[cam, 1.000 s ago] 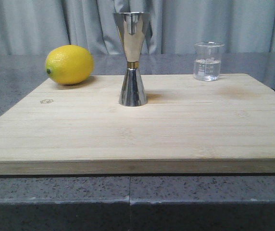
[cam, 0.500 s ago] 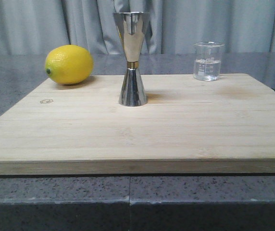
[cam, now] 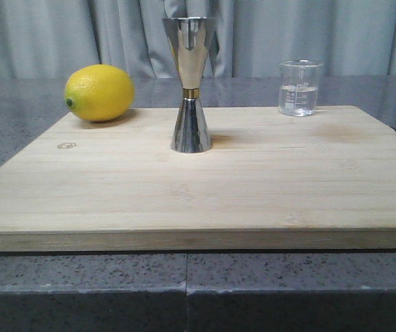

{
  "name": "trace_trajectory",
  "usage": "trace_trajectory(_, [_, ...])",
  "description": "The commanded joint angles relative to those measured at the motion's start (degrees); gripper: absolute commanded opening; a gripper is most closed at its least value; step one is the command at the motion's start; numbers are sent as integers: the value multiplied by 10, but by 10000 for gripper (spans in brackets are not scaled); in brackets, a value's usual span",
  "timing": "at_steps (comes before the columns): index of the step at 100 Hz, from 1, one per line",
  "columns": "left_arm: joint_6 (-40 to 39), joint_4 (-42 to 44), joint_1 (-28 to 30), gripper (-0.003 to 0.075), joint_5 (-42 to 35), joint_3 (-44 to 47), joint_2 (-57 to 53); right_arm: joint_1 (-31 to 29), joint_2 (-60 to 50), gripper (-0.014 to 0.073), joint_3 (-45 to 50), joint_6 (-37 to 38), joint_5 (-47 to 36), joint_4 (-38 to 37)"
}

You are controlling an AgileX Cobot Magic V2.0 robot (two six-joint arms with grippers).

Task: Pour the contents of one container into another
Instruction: 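Move the left gripper toward the silver jigger and close around its waist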

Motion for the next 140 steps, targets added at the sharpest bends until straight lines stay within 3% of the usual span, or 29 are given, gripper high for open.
trace_trajectory(1, [84, -93, -1, 584, -17, -20, 35, -5, 10, 599, -22, -4, -36, 2])
trace_trajectory(31, [382, -354, -1, 584, 0, -6, 150, -5, 10, 599, -22, -4, -37, 2])
trace_trajectory(58, [592, -531, -1, 575, 83, 22, 250, -5, 10, 599, -22, -4, -38, 2])
trace_trajectory(94, [751, -629, -1, 524, 201, 26, 348, -5, 10, 599, -22, -4, -38, 2])
trace_trajectory(140, [917, -736, -75, 524, 201, 26, 411, -5, 10, 599, -22, -4, -47, -3])
